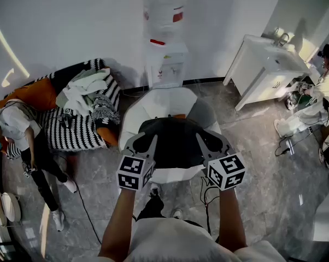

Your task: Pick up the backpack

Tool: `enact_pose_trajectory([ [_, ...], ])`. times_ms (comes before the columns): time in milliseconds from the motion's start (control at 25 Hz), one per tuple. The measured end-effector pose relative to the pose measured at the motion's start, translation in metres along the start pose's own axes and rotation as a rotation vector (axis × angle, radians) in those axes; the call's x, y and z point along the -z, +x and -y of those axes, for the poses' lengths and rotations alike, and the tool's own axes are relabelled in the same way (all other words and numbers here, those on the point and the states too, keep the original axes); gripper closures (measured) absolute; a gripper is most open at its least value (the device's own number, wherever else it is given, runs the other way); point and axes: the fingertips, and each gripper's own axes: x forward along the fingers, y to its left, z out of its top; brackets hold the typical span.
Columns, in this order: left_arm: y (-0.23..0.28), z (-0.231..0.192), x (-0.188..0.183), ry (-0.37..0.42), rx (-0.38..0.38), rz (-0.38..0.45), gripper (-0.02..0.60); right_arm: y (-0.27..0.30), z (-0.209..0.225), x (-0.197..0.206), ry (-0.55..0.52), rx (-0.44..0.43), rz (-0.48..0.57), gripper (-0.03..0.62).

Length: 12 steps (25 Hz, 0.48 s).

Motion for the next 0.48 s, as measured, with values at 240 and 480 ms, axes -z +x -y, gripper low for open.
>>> enact_pose_trajectory([
  [240, -0.019, 0.023, -0.009, 0.009, -0.010, 0.034, 0.525, -0.031, -0.006, -0.006, -0.029, -0.009, 0.026, 0.553],
  [480, -0.041, 0.046, -0.018, 0.037, -0.016, 0.069, 0.526, -0.062, -0.013, -0.012, -0.049, -0.018, 0.064, 0.553],
])
